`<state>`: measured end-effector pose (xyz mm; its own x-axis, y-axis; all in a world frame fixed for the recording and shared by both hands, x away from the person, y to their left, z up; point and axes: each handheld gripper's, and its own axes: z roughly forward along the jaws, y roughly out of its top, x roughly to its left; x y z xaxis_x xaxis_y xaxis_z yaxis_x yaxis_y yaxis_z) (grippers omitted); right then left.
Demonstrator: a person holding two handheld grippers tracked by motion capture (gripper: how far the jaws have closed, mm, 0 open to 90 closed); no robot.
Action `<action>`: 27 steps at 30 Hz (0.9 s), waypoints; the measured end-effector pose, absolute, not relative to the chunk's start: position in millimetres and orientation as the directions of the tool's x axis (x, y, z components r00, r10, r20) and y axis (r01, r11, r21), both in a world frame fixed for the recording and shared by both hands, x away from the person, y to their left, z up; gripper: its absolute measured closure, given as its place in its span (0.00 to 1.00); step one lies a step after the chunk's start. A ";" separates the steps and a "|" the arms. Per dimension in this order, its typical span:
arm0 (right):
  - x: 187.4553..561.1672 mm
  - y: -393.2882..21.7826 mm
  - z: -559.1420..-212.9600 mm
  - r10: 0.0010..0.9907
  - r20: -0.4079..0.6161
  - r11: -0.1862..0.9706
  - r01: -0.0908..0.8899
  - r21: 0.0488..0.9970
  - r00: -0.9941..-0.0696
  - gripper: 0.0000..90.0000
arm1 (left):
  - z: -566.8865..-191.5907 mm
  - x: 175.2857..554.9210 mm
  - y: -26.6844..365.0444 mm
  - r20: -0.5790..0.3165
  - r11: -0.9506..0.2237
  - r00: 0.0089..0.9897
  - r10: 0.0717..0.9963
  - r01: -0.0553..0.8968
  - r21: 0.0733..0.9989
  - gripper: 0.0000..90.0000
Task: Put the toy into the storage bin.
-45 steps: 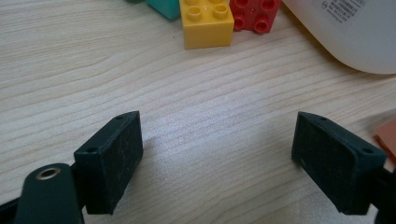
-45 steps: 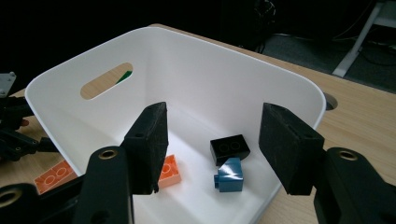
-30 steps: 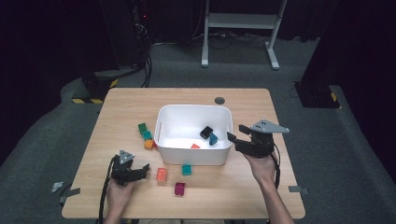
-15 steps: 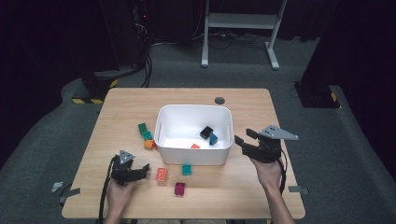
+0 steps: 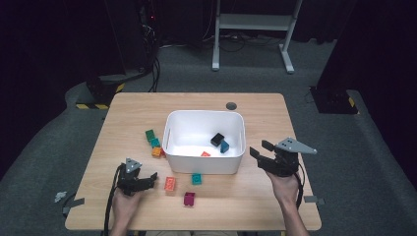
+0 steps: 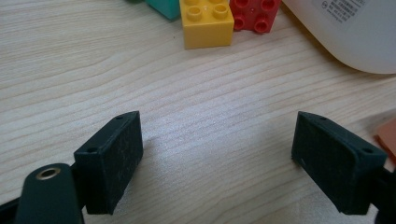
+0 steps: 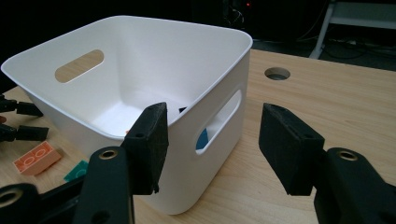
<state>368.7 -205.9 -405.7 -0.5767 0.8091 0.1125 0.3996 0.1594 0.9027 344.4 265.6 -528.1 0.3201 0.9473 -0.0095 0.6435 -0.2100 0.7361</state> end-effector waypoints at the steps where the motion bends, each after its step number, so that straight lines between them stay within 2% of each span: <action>1: 368.1 -206.1 -406.0 0.810 0.116 0.156 0.401 0.903 -0.575 0.48 | -528.1 344.4 265.6 -0.009 -0.210 0.320 0.947 0.643 0.736 0.18; 27: 355.0 -215.1 -437.3 0.820 0.164 0.119 0.445 0.888 -0.549 0.48 | -528.0 344.4 265.7 -0.009 -0.211 0.321 0.947 0.644 0.736 0.18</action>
